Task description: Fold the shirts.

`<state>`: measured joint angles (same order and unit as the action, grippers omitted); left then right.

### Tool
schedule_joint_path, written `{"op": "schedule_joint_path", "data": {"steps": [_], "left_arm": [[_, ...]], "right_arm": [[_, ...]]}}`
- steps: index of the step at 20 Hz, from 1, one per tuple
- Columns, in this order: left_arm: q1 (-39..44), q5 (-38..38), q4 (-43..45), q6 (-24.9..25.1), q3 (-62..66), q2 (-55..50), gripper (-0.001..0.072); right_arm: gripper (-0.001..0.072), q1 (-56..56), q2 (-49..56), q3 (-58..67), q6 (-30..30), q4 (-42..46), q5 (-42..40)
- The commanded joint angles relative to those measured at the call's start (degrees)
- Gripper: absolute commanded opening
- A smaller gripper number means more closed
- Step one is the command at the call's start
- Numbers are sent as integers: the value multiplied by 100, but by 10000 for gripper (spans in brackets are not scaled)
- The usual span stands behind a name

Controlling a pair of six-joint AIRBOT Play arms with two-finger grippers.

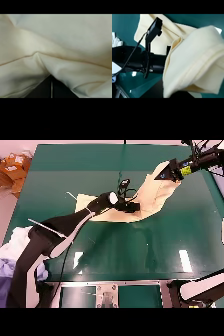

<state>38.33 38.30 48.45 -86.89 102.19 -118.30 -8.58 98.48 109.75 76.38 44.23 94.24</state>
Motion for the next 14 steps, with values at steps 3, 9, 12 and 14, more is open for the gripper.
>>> {"op": "schedule_joint_path", "data": {"steps": [3, 9, 12, 14], "left_arm": [[-815, 1908, 146, 339, 498, 254, 26], [-2380, 4365, 999, 337, 1696, 1014, 27], [-3077, 4601, 1003, 341, 1694, 1475, 27], [-3451, 4682, 1001, 345, 1679, 1681, 27]], "right_arm": [[20, 173, -42, 13, 308, 184, -50], [20, 1198, -42, 13, 1014, 149, -498], [20, 2170, 70, 11, 1711, 468, -1683], [20, 2865, 339, 11, 2177, 739, -2417]]}}
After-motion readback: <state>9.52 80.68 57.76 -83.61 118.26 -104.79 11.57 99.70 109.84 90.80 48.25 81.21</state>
